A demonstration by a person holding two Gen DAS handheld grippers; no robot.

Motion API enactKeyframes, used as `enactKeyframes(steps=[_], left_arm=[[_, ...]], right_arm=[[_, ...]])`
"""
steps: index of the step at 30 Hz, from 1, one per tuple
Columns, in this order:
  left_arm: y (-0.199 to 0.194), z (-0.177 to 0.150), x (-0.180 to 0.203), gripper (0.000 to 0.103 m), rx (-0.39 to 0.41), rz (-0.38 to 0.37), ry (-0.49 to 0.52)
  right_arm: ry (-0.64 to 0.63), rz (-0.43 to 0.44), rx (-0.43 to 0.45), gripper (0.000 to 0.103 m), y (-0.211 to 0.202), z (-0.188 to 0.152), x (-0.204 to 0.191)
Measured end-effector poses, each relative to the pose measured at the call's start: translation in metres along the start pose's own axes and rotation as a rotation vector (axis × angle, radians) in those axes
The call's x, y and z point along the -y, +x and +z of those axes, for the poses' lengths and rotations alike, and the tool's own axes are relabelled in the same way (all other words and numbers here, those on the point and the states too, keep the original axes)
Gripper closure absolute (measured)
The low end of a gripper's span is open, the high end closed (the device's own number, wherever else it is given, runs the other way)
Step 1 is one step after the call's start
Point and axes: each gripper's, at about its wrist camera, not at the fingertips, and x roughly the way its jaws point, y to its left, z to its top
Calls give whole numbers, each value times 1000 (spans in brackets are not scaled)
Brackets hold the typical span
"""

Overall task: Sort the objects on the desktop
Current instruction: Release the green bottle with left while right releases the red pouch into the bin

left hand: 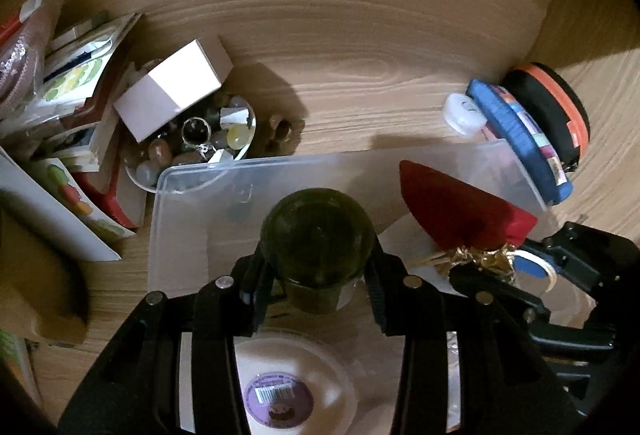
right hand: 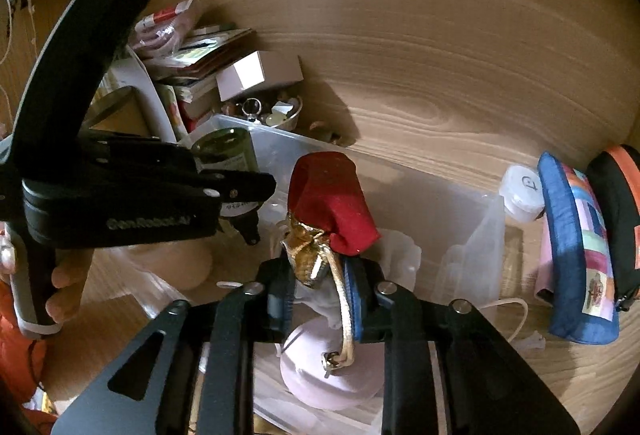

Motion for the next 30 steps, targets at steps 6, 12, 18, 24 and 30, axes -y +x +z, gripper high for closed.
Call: enactKeyframes(steps=[6, 12, 18, 24, 30], left_arm=[[-2, -3, -4, 59, -2, 31, -6], [-12, -5, -8, 37, 31, 47, -17], [-33, -4, -7, 28, 92, 40, -10], [-39, -4, -3, 13, 124, 84, 15], [-40, -4, 0, 12, 113, 86, 16]], right_arm=[[2, -18, 1, 57, 3, 0, 1], [-30, -36, 13, 48, 1, 0, -4], [-48, -89, 82, 26, -13, 2, -4], [-7, -81, 97, 20, -17, 4, 7], [28, -67, 91, 15, -15, 3, 14]])
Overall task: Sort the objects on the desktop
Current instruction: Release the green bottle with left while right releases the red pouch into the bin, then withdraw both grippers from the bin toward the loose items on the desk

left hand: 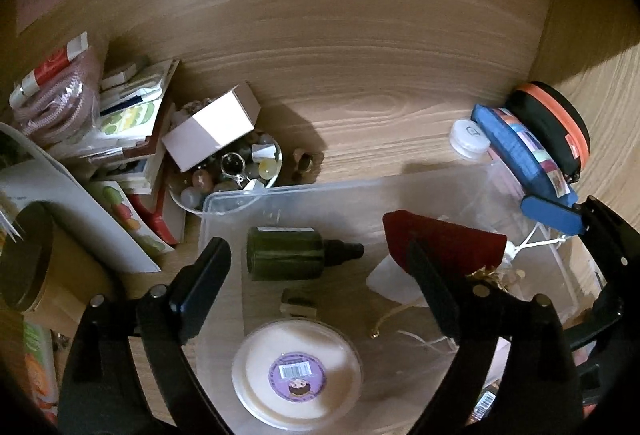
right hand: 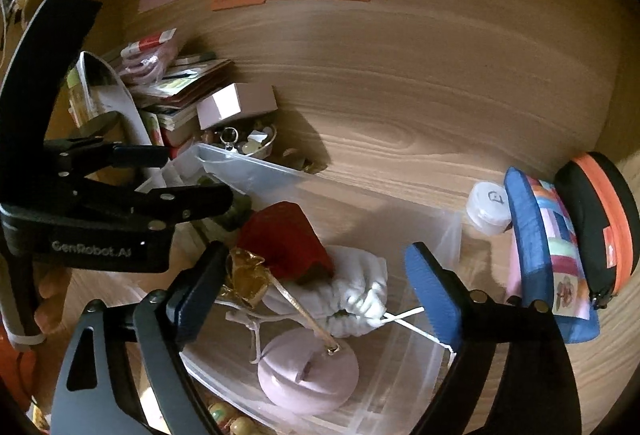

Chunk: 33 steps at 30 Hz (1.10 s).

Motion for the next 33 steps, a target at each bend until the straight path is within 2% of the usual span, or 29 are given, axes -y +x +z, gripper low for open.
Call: enactKeyframes(steps=[9, 18, 25, 33], left_arm=[[-34, -7, -7, 9, 30, 28, -5], [-80, -29, -13, 6, 89, 50, 9], [-106, -62, -14, 5, 106, 40, 22], [-113, -104, -9, 5, 65, 41, 51]], right_arm=[[9, 2, 19, 15, -10, 6, 3], [42, -11, 81, 15, -64, 8, -2], [19, -58, 107, 15, -105, -14, -13], [24, -88, 88, 15, -128, -53, -22]])
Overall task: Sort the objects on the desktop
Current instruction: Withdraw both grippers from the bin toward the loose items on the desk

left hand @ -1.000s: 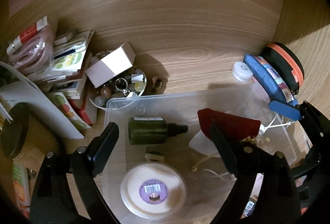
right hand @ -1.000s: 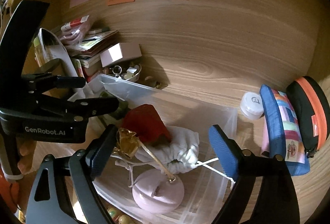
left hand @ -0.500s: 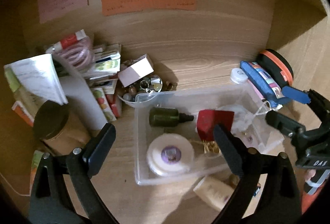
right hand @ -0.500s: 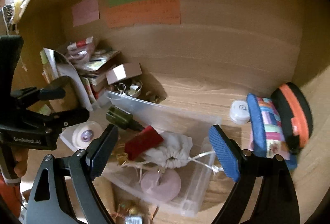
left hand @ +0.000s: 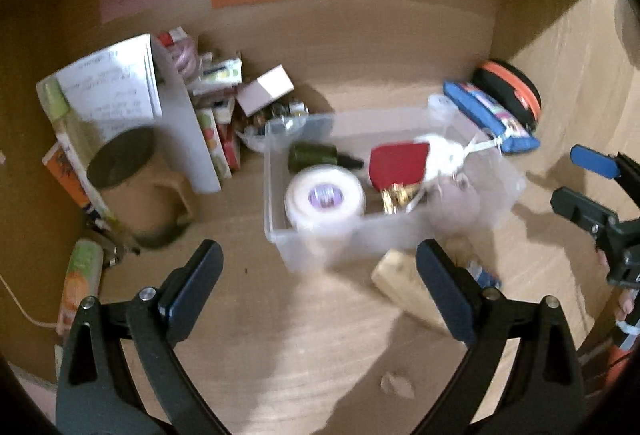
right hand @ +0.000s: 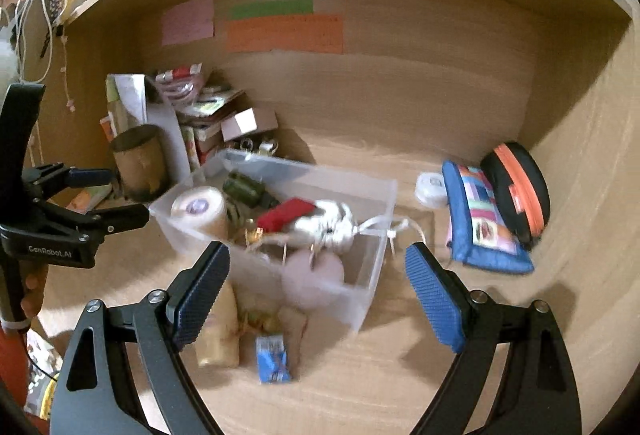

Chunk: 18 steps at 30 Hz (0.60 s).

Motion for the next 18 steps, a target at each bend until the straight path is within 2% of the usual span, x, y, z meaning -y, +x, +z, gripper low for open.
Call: enactKeyframes(steps=[6, 14, 17, 18], left_arm=[[1, -36, 6, 5, -54, -19, -5], [8, -77, 17, 5, -120, -55, -12], [8, -88, 25, 5, -132, -76, 5], [9, -90, 26, 5, -139, -82, 10]], right_arm=[[14, 8, -40, 15, -2, -29, -2], [31, 71, -154, 17, 12, -76, -9], [19, 91, -189, 22, 19, -88, -15], [17, 99, -198, 27, 21, -91, -16]])
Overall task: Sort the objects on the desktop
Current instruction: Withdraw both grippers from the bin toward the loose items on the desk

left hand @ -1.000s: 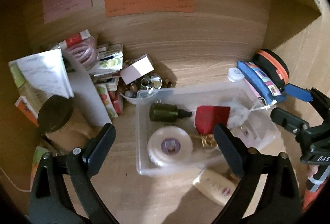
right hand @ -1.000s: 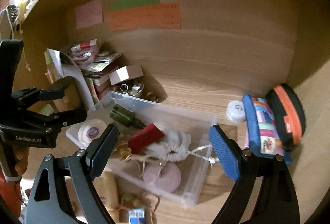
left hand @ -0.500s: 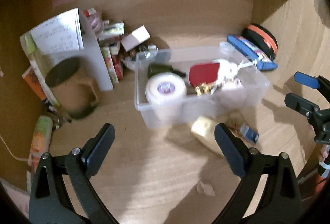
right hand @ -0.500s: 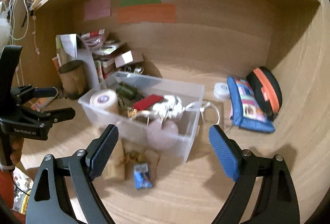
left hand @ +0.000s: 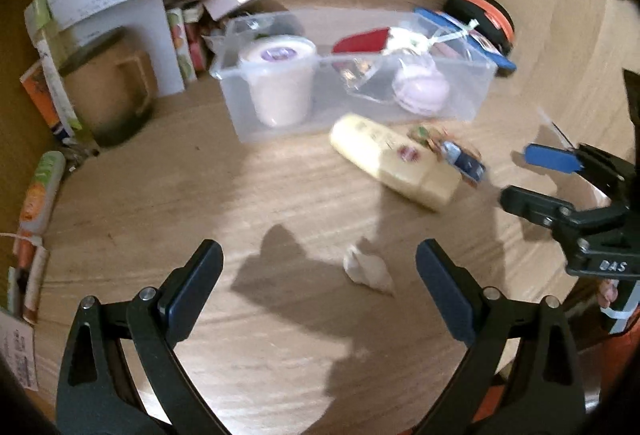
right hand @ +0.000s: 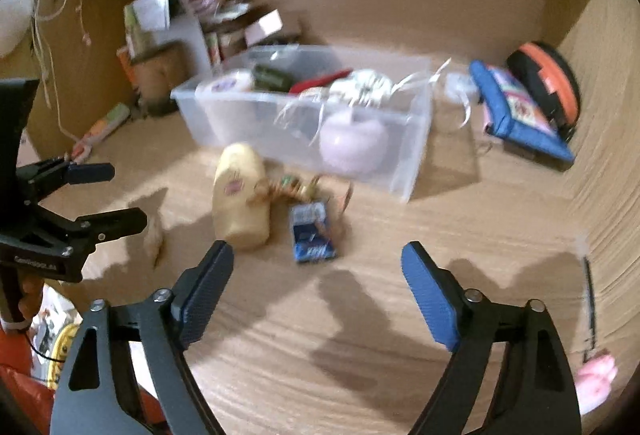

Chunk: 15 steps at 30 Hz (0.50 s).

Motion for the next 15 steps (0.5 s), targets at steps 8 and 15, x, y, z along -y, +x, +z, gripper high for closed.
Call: enactKeyframes(steps=[8, 15], left_arm=[[10, -10, 6, 6, -30, -43, -1], [13, -9, 6, 31, -28, -47, 6]], right_arm=[[-16, 28, -61, 44, 16, -7, -8], [-38, 0, -103, 56, 31, -1, -8]])
